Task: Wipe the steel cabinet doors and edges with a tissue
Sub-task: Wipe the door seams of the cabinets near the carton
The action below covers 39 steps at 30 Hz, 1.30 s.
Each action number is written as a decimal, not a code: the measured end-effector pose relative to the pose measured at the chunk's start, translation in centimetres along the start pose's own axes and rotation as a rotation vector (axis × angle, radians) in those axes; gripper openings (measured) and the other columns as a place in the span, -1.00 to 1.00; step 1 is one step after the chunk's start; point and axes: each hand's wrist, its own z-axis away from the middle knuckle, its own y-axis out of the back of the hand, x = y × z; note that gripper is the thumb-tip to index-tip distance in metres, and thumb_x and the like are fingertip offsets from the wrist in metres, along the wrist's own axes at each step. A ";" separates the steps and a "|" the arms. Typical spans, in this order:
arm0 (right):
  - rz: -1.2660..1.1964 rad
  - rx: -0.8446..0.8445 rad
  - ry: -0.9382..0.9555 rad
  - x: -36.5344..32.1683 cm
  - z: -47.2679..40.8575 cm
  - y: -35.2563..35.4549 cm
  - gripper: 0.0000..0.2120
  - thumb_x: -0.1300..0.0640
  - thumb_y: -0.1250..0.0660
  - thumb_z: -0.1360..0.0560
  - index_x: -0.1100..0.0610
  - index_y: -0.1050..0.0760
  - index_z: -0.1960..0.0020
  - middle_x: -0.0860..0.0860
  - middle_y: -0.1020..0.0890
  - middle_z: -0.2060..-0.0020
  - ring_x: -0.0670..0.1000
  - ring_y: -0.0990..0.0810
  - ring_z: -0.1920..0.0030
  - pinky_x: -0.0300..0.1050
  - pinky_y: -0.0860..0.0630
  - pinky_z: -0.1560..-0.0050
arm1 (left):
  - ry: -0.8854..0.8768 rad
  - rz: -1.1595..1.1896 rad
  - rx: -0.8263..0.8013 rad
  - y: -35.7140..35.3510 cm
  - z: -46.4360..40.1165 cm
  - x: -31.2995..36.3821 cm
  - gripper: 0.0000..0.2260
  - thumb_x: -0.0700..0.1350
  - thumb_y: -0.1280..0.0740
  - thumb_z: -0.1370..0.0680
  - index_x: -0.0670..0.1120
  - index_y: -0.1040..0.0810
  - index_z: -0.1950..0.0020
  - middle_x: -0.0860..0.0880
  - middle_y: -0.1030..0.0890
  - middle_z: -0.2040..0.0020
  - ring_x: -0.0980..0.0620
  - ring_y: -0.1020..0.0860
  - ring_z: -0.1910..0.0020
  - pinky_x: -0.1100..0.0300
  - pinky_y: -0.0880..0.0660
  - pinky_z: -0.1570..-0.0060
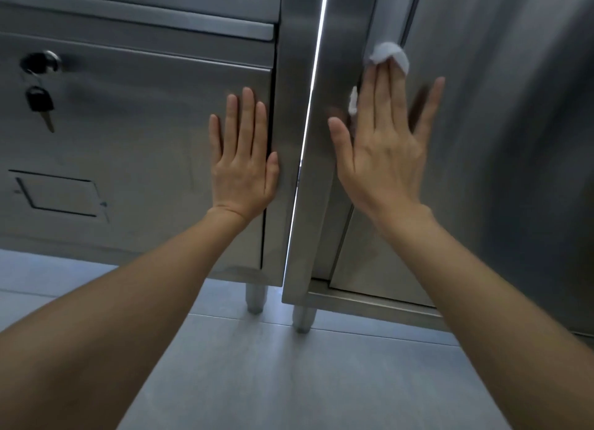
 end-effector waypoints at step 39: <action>-0.026 -0.301 0.250 -1.1 20.1 -3.4 -0.45 -0.07 0.04 -0.71 0.28 -0.28 -0.52 0.13 -0.22 -0.53 0.07 -0.20 -0.55 0.16 0.02 -0.57 | 0.025 0.013 -0.056 0.7 0.3 -0.1 -0.45 -0.04 -0.01 -0.62 -0.33 -0.17 -0.54 -0.36 -0.24 -0.51 -0.35 -0.17 -0.50 -0.23 0.00 -0.49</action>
